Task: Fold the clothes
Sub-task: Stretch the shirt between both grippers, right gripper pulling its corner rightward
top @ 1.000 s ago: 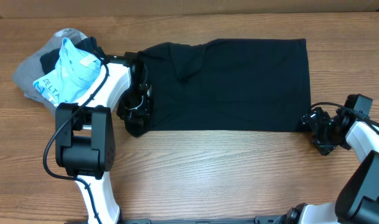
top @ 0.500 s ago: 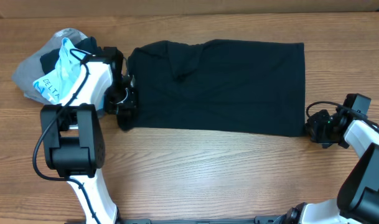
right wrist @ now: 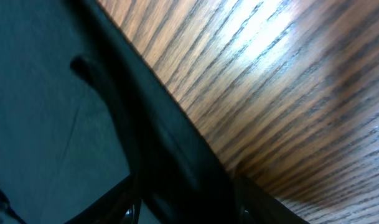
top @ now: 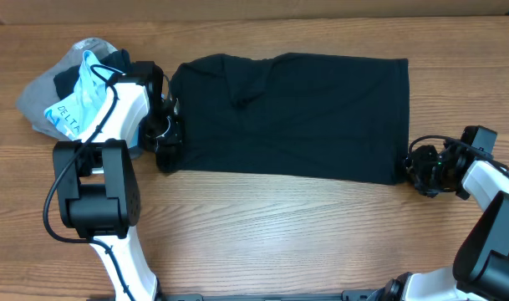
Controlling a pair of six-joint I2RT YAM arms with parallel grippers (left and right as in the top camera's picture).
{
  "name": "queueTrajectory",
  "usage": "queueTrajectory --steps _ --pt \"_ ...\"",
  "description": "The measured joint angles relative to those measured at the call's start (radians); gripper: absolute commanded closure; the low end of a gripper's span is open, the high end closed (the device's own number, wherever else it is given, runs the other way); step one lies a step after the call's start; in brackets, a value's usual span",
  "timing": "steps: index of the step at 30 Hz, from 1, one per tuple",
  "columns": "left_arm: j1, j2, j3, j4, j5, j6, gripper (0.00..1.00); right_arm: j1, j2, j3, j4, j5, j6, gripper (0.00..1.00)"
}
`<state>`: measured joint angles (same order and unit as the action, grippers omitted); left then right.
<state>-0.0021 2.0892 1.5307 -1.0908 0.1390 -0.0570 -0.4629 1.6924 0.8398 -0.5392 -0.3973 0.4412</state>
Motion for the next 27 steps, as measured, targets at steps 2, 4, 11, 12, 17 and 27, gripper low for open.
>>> queueTrajectory --steps 2,4,11,12,17,27 --pt "0.0 0.0 0.0 0.0 0.0 0.0 0.9 -0.001 0.0 0.0 0.0 0.0 -0.005 0.64" --pt "0.0 0.0 0.0 0.0 0.0 0.0 0.9 -0.001 0.002 -0.002 -0.007 0.005 -0.011 0.78" --pt "0.0 0.0 0.0 0.0 0.0 -0.003 0.96 0.0 -0.001 -0.023 -0.037 0.04 0.046 0.96" --pt "0.0 0.0 0.0 -0.001 0.0 -0.003 0.96 0.0 -0.003 -0.023 -0.041 0.049 0.056 0.96" --pt "0.0 0.0 0.004 -0.015 0.005 0.005 0.96 -0.029 -0.021 -0.004 -0.144 0.13 0.085 0.96" --pt "-0.008 0.0 0.062 -0.003 -0.033 0.018 0.38 -0.061 -0.024 0.059 -0.327 0.331 0.109 0.85"
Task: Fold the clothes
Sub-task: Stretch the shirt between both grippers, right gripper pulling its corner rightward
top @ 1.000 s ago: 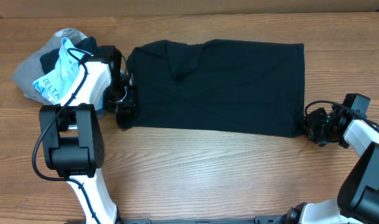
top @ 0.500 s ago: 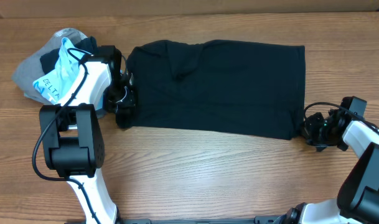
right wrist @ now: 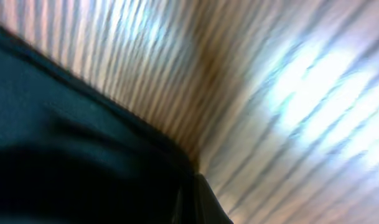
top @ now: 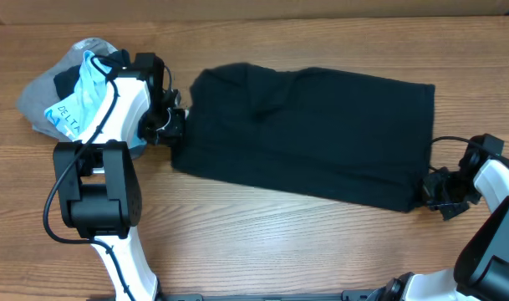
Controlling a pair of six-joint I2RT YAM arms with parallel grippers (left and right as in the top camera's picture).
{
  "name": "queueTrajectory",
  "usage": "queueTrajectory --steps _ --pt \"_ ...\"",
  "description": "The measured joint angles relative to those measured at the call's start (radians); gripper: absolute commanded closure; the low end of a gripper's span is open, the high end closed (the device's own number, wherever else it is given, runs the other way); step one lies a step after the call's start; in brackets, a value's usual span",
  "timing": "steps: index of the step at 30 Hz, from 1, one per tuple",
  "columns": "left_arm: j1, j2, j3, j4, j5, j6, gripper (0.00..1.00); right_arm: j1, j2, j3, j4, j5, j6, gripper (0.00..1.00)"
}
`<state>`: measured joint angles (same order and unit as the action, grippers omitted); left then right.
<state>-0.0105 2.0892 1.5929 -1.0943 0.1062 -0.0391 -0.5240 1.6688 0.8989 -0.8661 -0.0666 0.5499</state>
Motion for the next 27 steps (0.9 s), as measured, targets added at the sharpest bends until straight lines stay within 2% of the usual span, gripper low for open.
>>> queueTrajectory --steps 3,4,9,12,14,19,22,27 --pt "0.005 0.0 0.0 -0.014 -0.013 0.002 0.35 -0.008 0.0 0.009 -0.003 0.041 0.003 0.69" --pt "0.005 0.0 0.0 -0.02 -0.014 0.002 0.34 -0.009 0.0 0.01 -0.003 0.048 0.006 0.66" --pt "0.005 0.0 0.002 -0.075 -0.02 0.002 0.41 -0.016 0.0 0.015 0.005 0.021 -0.019 0.69" --pt "0.005 0.0 0.003 -0.103 -0.019 0.003 0.42 -0.019 -0.001 0.065 0.01 -0.081 -0.081 0.6" --pt "0.005 0.0 0.005 -0.111 -0.016 0.006 0.43 -0.019 -0.006 0.142 0.008 -0.163 -0.123 0.54" --pt "0.005 -0.002 0.006 -0.11 0.0 0.018 0.42 -0.018 -0.053 0.492 -0.053 -0.358 -0.203 0.53" --pt "0.005 -0.013 0.006 -0.112 0.007 0.018 0.42 -0.007 -0.089 0.657 -0.071 -0.418 -0.219 0.46" --pt "0.005 -0.037 0.006 -0.129 0.011 0.018 0.4 0.027 -0.132 0.723 -0.166 -0.428 -0.213 0.38"
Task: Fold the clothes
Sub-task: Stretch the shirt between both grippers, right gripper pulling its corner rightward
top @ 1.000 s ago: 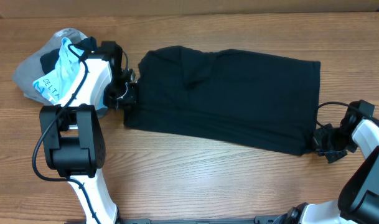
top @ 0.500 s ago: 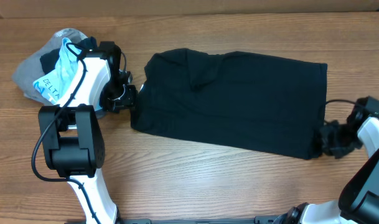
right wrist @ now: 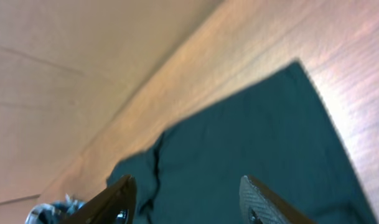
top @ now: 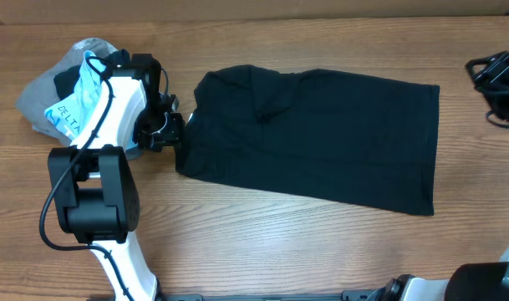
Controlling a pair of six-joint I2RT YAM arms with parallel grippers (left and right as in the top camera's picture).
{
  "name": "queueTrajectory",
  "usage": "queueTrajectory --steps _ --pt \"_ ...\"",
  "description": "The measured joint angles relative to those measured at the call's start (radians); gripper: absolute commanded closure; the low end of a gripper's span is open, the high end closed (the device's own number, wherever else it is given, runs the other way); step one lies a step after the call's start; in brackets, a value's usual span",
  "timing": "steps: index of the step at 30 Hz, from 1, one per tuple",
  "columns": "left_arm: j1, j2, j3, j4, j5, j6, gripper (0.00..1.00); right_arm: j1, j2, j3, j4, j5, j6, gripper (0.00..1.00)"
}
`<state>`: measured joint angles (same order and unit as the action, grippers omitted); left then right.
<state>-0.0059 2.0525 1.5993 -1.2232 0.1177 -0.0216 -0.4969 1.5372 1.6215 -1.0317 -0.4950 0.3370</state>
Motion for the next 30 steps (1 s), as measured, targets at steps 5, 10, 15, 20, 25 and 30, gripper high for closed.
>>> queueTrajectory --steps 5,10,15,20,25,30 --pt "-0.004 -0.005 0.0 -0.005 0.01 0.003 0.36 0.0 0.025 -0.101 -0.117 0.117 0.047 0.27" --pt "-0.032 -0.006 -0.011 0.019 0.007 0.003 0.33 0.0 0.044 -0.332 -0.113 0.223 0.095 0.23" --pt "-0.049 -0.008 -0.087 0.071 0.002 -0.009 0.36 -0.008 0.045 -0.573 -0.015 0.265 0.137 0.27" --pt "-0.049 -0.008 -0.169 0.116 -0.002 -0.035 0.41 -0.043 0.046 -0.724 0.117 0.277 0.161 0.28" --pt "-0.049 -0.008 -0.186 0.121 -0.002 -0.054 0.44 -0.062 0.046 -0.816 0.233 0.266 0.176 0.28" --pt "-0.049 -0.009 -0.163 0.113 -0.002 -0.057 0.44 -0.062 0.044 -0.831 0.286 0.248 0.181 0.3"
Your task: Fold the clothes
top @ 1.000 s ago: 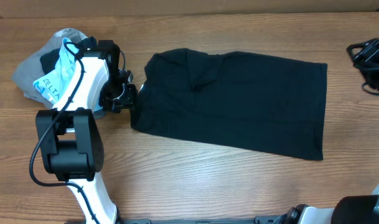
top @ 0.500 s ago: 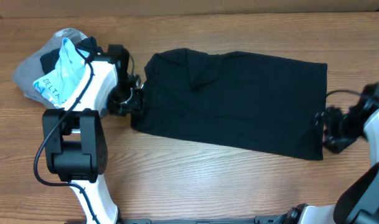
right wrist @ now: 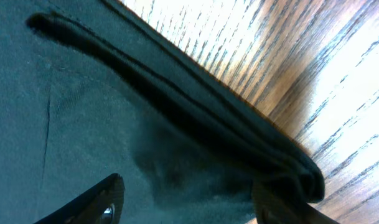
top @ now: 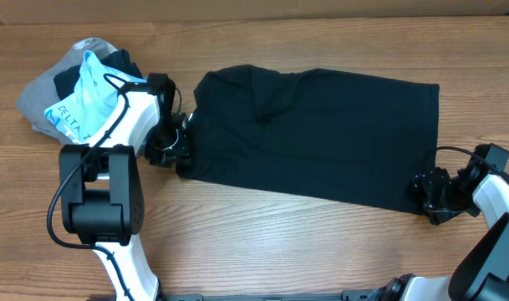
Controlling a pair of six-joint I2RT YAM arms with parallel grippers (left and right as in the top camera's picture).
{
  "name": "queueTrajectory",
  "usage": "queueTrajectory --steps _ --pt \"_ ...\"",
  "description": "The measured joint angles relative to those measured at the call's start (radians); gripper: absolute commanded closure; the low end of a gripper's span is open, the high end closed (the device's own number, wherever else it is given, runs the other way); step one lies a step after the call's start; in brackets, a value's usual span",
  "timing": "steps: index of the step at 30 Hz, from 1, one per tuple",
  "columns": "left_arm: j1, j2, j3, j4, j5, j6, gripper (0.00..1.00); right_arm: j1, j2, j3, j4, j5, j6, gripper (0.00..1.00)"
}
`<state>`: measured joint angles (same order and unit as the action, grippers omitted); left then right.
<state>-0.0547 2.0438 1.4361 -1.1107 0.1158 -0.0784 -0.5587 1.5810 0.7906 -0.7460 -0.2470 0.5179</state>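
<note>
A black garment [top: 313, 134] lies spread flat across the table in the overhead view, its long side running left to right. My left gripper [top: 175, 154] sits at the garment's near-left corner; whether it is open or shut does not show from above. My right gripper [top: 427, 196] is low at the near-right corner. In the right wrist view my right gripper [right wrist: 188, 188] is open, fingers [right wrist: 107, 200] wide apart, with the doubled hem of the garment [right wrist: 195, 112] lying between them on the wood.
A heap of other clothes [top: 70, 92], grey and light blue with printed letters, lies at the far left beside the left arm. Bare wooden table [top: 279, 242] runs along the front. The left arm's base [top: 99, 196] stands at the near left.
My right gripper was raised at the far right, away from the garment; it is now down at the near-right corner, open around the hem. The left gripper has moved nearer, to the near-left corner. The garment has not shifted.
Both grippers were at the garment's near corners while it lay further left. Then the garment lay shifted right and slightly slanted, grippers still at the corners. Then my right gripper was open, up at the far right. Now it is back at the corner.
</note>
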Motion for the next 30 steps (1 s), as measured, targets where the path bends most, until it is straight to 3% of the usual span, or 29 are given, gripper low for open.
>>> queueTrajectory --steps 2,5,7,8,10,11,13,14,24,30 --pt "0.0 0.0 0.011 0.001 0.0 0.0 0.44 0.0 -0.005 -0.007 0.008 -0.001 0.002 0.26" --pt "0.0 -0.002 0.011 0.012 -0.001 0.0 0.43 0.0 -0.027 -0.033 0.041 -0.009 0.003 0.3" --pt "0.0 -0.002 0.007 0.04 0.0 0.0 0.47 -0.002 -0.046 -0.062 0.08 -0.009 0.02 0.46" --pt "0.0 -0.002 0.005 0.049 -0.001 -0.001 0.52 -0.004 -0.052 -0.074 0.1 -0.01 0.026 0.6" --pt "0.0 -0.003 -0.009 0.064 0.0 -0.004 0.67 -0.006 -0.055 -0.092 0.138 -0.01 0.035 0.91" --pt "0.0 -0.003 -0.016 0.064 0.001 -0.008 0.77 -0.01 -0.05 -0.095 0.145 -0.008 0.038 0.96" --pt "-0.003 -0.004 -0.032 0.064 0.0 -0.009 0.94 -0.018 -0.042 -0.1 0.14 -0.01 0.051 0.96" --pt "-0.005 -0.004 -0.041 0.064 0.0 -0.013 0.96 -0.023 -0.042 -0.099 0.132 -0.013 0.06 0.96" --pt "-0.011 -0.036 -0.137 0.064 0.001 -0.092 0.96 -0.049 -0.039 -0.035 -0.156 0.097 0.092 0.96" --pt "-0.018 -0.067 -0.204 0.005 0.003 -0.127 0.96 -0.048 -0.061 0.008 -0.219 0.2 0.1 0.96"
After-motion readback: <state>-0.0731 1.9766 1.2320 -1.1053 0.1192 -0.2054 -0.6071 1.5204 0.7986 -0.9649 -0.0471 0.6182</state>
